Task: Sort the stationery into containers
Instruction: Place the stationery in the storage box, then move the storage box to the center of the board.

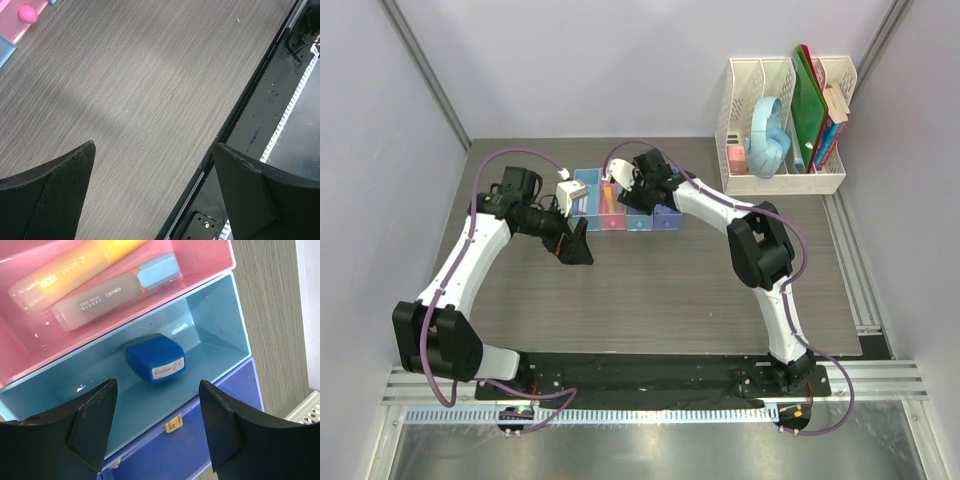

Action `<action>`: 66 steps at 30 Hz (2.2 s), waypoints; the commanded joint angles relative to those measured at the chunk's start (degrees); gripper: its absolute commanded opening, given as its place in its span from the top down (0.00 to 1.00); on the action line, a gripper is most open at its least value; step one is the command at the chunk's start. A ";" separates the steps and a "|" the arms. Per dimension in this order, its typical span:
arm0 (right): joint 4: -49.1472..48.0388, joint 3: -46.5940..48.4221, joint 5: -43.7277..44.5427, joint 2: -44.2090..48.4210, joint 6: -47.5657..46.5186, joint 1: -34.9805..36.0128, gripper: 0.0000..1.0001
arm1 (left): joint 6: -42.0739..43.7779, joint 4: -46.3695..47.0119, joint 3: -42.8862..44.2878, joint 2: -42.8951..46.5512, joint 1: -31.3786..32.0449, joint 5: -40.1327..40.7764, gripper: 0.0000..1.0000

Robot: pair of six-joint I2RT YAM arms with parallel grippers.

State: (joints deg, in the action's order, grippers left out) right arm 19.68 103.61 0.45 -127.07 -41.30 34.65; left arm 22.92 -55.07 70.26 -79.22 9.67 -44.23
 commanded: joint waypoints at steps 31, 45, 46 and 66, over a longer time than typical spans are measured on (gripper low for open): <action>4.93 -24.76 -2.73 40.58 10.44 -2.22 0.14 | -1.47 9.54 -2.14 1.79 -2.46 -1.91 0.00; 6.25 -29.79 -13.10 42.25 14.05 -8.64 0.02 | 0.72 11.30 -4.25 1.08 -5.01 -6.40 0.00; 6.16 -29.70 -13.19 41.64 14.57 -8.81 0.02 | 0.99 11.47 -4.34 0.82 -5.19 -6.40 0.00; 1.24 -16.44 -14.86 24.78 30.66 -14.53 0.00 | -15.44 31.68 6.46 -21.39 -9.23 0.36 0.00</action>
State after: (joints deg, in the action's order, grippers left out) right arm 23.90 82.17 -12.58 -99.63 -14.70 20.08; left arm 12.84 -30.87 70.50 -95.85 0.73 -46.15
